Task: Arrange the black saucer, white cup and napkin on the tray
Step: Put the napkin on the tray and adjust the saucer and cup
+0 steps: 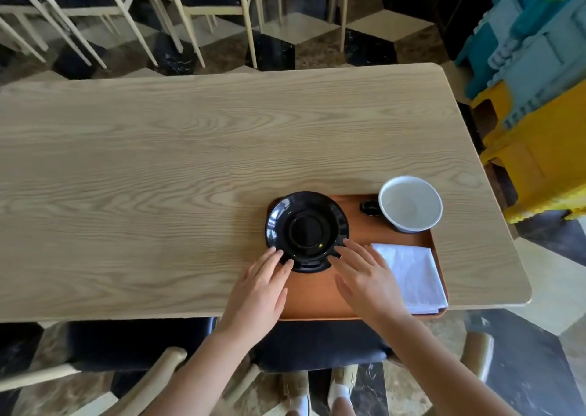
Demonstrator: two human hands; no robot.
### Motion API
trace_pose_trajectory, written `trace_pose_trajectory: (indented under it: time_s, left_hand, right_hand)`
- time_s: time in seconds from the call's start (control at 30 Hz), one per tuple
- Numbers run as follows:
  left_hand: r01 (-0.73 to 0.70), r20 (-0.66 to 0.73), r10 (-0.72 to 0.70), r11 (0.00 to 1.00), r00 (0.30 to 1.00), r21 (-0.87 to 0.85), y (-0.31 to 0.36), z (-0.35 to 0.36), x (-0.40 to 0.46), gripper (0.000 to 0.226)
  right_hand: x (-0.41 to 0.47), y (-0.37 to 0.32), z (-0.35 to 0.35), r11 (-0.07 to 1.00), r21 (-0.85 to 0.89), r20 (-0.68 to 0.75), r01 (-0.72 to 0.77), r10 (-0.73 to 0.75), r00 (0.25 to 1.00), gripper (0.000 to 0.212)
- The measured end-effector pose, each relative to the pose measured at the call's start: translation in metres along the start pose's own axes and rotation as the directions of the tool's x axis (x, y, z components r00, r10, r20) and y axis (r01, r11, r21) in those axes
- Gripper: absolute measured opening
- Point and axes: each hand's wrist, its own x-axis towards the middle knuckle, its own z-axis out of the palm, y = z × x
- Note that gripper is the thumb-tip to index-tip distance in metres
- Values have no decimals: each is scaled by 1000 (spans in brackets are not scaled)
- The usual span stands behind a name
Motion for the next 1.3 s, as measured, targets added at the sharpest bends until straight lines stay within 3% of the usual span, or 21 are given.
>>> trace_pose_trajectory:
  time_s: [0.83,1.07,1.2,1.3]
  left_hand:
    - [-12,-10,12,999,1000,34,10,4,-30,42]
    - [-88,-124,92,995,988,36,35,-10,17,43]
    - [-130,-224,136,991,965,43,60,-23,82,42]
    - [-94,-207,96,995,974,19,82,-28,132,45]
  right_hand:
    - [-23,-13,-11,1000,-17,31,8,-8,999,26]
    - [-2,3,-41,1000,6,-145,-30,30,989,18]
    - [18,42,-66,986,-51,-258,-162,143,955,21]
    - [28,79,-74,937,-83,-219,-339,314,924,34]
